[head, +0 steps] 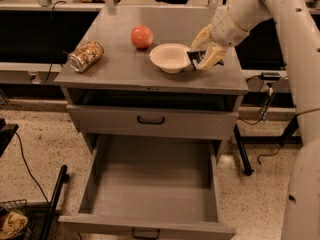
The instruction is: Pick rxbar blueberry from middle drawer and place on counter
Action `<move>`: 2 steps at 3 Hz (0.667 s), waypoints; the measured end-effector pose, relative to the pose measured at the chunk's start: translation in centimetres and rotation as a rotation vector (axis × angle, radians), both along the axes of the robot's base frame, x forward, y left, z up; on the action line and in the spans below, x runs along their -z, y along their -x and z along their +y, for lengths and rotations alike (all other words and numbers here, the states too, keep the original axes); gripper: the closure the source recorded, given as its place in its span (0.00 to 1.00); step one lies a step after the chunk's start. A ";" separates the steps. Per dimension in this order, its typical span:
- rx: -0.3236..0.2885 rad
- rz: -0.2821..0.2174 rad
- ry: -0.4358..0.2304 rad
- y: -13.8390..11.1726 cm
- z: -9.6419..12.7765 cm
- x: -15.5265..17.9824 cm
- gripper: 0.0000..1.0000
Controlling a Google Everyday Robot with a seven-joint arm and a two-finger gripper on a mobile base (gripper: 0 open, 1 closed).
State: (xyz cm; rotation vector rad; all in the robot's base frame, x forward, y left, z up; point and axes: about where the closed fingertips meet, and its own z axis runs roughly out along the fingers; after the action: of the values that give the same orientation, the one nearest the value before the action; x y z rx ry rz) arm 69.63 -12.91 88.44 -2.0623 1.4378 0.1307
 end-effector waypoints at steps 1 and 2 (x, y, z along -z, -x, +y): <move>0.008 -0.018 -0.011 -0.7 0.4 0.0 0.60; 0.012 -0.030 -0.020 -1.2 0.7 0.1 0.37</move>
Offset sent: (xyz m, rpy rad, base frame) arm 0.0061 0.0032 -0.0002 0.0101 -0.0162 -0.0070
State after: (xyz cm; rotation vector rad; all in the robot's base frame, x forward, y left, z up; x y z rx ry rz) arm 70.82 -12.19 88.33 -2.0315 1.4251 0.1084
